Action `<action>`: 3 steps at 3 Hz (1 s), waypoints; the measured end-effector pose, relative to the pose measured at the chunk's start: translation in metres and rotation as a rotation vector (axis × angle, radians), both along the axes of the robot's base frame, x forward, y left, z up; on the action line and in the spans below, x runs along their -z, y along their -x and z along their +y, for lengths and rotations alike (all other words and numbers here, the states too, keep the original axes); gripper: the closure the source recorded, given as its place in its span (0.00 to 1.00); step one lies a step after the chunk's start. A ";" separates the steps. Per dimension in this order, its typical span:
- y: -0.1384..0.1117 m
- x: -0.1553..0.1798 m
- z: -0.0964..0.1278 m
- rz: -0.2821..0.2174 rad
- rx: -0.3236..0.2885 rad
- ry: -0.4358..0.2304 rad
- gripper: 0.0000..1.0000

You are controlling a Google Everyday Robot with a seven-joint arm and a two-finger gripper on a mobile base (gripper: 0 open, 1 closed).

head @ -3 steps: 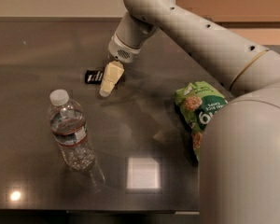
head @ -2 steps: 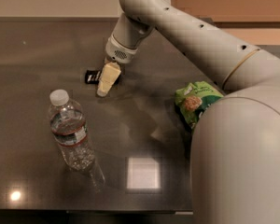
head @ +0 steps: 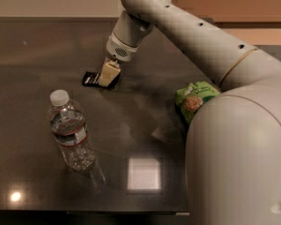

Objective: Pick rxbar chocolate

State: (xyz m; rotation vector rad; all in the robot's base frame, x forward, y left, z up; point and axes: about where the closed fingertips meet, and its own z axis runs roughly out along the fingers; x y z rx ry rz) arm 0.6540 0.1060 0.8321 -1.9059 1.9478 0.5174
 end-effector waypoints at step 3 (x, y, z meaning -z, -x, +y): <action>0.016 -0.029 -0.032 -0.009 0.021 -0.085 1.00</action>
Offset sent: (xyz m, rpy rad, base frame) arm -0.0141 -0.0368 0.0223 0.0670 -0.0168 -0.0320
